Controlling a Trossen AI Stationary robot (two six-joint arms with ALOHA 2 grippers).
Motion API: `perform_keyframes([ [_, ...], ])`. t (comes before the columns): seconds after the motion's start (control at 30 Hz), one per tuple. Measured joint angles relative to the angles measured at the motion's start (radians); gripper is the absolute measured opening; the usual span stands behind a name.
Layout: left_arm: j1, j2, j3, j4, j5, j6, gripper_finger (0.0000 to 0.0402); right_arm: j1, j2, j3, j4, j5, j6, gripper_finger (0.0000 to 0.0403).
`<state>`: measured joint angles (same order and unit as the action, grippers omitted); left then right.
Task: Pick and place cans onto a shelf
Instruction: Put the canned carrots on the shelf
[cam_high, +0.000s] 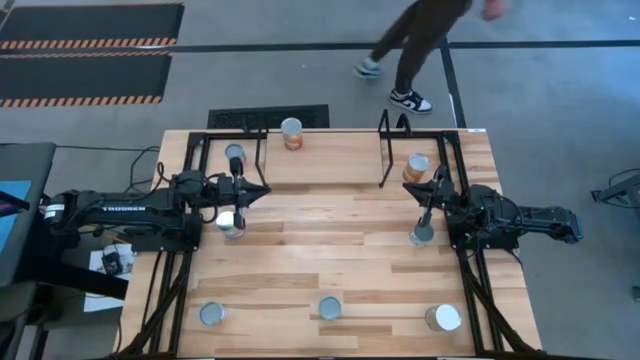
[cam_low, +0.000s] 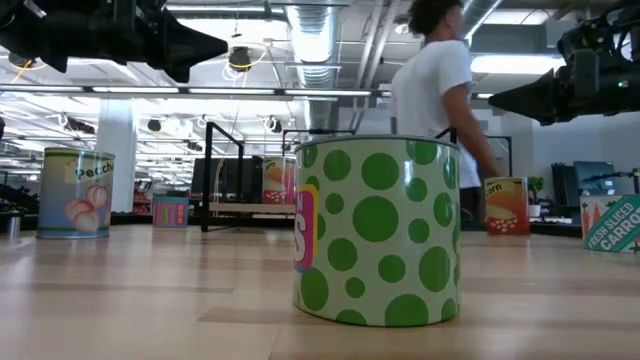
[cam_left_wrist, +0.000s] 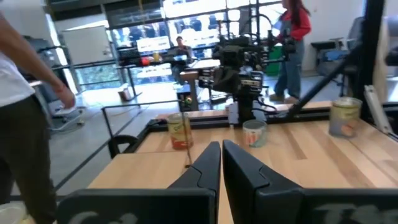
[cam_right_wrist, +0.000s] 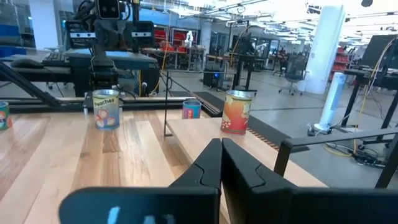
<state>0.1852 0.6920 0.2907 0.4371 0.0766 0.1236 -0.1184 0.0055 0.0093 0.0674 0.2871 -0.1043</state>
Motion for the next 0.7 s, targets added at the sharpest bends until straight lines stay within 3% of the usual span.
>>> perform_keyframes([
  [0.27,0.000,0.001,0.000,0.002,0.007,0.005,0.0008,0.000,0.000,0.000,0.095,-0.010,0.008,0.0027],
  [0.4,0.000,0.001,0.000,-0.001,0.007,-0.006,0.0008,0.016,0.002,0.015,0.097,-0.142,0.027,0.0012],
  [0.47,0.000,0.001,0.000,-0.009,0.007,-0.012,0.0008,0.045,0.015,0.040,0.064,-0.153,0.052,0.0007],
  [0.7,0.000,0.001,0.000,-0.031,0.007,-0.013,0.0008,0.235,0.143,0.128,-0.130,0.023,0.189,0.0004],
])
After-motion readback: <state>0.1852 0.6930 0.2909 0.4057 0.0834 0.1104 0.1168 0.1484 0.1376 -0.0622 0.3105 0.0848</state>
